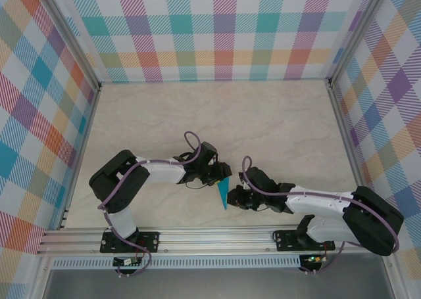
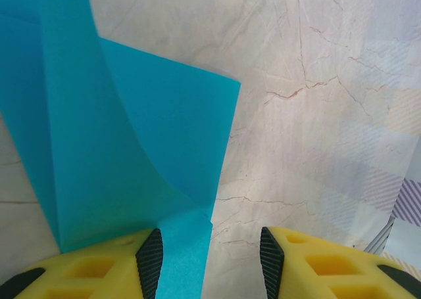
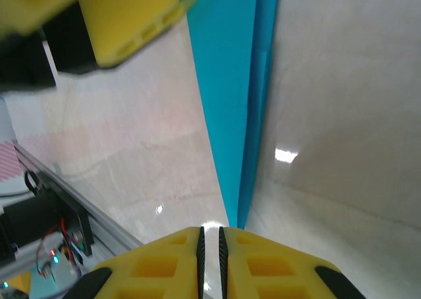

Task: Fold a paper plane with a square sheet of paper (pick it up from the middle)
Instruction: Fold the wing for the fifth time at the center of the table.

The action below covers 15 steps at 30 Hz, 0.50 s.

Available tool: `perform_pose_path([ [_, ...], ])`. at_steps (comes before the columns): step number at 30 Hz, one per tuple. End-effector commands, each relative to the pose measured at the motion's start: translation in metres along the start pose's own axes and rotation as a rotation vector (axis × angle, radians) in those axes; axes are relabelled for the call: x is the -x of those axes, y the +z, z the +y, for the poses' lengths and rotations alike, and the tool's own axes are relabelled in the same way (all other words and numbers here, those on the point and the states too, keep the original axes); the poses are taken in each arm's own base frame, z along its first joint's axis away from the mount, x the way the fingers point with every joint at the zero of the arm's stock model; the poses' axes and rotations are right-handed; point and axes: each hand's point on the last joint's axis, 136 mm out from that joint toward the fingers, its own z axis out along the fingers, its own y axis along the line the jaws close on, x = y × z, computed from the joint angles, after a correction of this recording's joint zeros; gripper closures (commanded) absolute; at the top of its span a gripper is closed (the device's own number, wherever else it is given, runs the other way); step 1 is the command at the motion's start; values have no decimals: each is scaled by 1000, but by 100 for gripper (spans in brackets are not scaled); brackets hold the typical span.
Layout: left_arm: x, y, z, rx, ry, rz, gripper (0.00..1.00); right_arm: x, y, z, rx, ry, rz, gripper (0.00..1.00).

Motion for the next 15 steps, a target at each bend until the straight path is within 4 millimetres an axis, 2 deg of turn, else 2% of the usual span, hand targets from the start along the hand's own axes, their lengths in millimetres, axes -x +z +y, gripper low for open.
perform_pose_path([
  [1, -18, 8, 48, 146, -77, 20, 53, 15, -2, 6, 43, 54, -66, 84],
  [15, -27, 7, 47, 144, -117, -19, 52, 18, -17, 17, 122, 68, -65, 80],
])
